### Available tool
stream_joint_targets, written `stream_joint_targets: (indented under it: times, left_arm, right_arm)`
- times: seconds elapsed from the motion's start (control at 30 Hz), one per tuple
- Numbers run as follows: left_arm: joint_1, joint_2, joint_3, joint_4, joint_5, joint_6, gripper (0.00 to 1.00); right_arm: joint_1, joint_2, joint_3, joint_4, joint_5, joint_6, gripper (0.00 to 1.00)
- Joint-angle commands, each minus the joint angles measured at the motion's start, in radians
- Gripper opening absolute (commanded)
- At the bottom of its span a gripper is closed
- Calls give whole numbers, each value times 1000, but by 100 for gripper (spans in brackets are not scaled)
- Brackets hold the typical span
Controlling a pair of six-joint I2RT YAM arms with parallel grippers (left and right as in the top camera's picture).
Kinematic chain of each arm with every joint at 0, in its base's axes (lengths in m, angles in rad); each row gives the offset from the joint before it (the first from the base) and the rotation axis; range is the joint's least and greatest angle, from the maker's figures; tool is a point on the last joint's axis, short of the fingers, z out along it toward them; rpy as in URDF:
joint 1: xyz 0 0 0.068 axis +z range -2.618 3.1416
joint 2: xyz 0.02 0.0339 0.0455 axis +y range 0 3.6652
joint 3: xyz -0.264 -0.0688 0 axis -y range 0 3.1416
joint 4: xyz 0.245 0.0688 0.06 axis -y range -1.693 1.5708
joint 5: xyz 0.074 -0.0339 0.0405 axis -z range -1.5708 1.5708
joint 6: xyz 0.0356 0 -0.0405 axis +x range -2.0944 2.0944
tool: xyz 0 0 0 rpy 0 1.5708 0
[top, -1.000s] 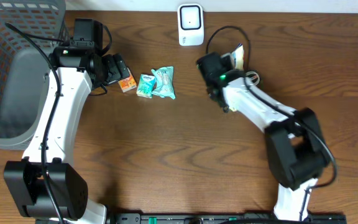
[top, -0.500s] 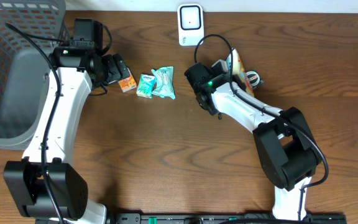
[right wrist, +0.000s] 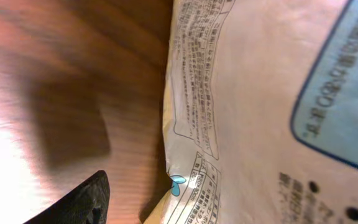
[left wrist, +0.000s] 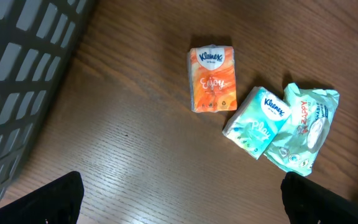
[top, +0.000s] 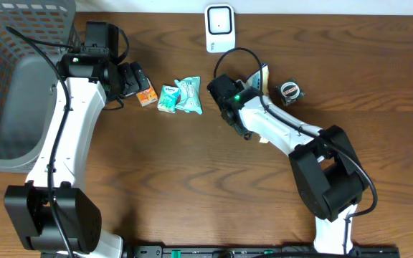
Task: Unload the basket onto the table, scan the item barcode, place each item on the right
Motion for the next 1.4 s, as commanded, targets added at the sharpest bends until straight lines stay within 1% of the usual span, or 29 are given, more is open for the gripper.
stream_joint_targets:
  times: [0.0, 0.1, 0.17, 0.2, 0.23, 0.27, 0.3, 0.33, 0.37, 0.43, 0.47, 0.53, 0.57, 0.63, 0.67, 0.8, 0.83, 0.9, 0.97, 1.1, 1.3, 1.33, 1.37]
  left_arm:
    - [3, 5, 5, -3, -13, 6, 100]
    - [3, 5, 5, -3, -13, 6, 100]
    - [3, 5, 5, -3, -13, 6, 100]
    - [3, 5, 5, -3, -13, 6, 100]
    - [3, 5, 5, -3, -13, 6, 100]
    - [3, 5, 5, -3, -13, 6, 100]
    - [3, 5, 5, -3, -13, 6, 100]
    - [3, 5, 5, -3, -13, 6, 100]
    - [3, 5, 5, -3, -13, 6, 100]
    - [3, 5, 5, -3, -13, 6, 100]
    - [3, 5, 5, -3, -13, 6, 100]
    - [3, 5, 5, -3, -13, 6, 100]
    - [3, 5, 5, -3, -13, 6, 100]
    - [3, 5, 5, -3, -13, 6, 100]
    - [3, 5, 5, -3, -13, 6, 100]
    - [3, 5, 5, -3, -13, 6, 100]
    - [3, 5, 5, -3, -13, 6, 100]
    - [3, 5, 5, -3, -13, 6, 100]
    - [3, 5, 5, -3, -13, 6, 100]
    - [3, 5, 5, -3, -13, 6, 100]
    - [3, 5, 5, -3, -13, 6, 100]
    - [3, 5, 5, -3, -13, 6, 100]
    - [3, 5, 5, -3, -13, 6, 100]
  right_arm:
    - [30, 3, 87, -42, -103, 35, 71]
    - [48, 3, 170, -107, -103, 43, 75]
    - [55, 3, 222, -151, -99, 43, 73]
    - [56, 3, 241, -166, -97, 43, 70]
    - [57, 3, 261, -182, -95, 43, 61]
    - [57, 3, 273, -192, -84, 43, 50]
    - [57, 3, 279, -196, -61, 47, 43]
    - [57, 3, 279, -196, -43, 51, 41]
    - [54, 3, 279, -198, -16, 55, 42]
    - [47, 3, 277, -208, 6, 55, 50]
    - [42, 3, 277, -212, 7, 54, 52]
    - [32, 3, 277, -211, 5, 58, 50]
    - [26, 3, 277, -205, 5, 78, 48]
    - [13, 4, 277, -192, -23, 122, 32]
    - [7, 4, 277, -191, -66, 121, 28]
    - [1, 5, 277, -181, -166, 121, 27]
    - [1, 8, 277, -172, -194, 121, 23]
    - [3, 13, 276, -158, -254, 121, 11]
    - [9, 25, 274, -154, -267, 127, 2]
    - [40, 74, 273, -161, -204, 148, 1]
    - [105, 148, 273, -169, -219, 178, 1]
    - [115, 148, 274, -172, -219, 178, 3]
    - [126, 142, 276, -172, -220, 178, 7]
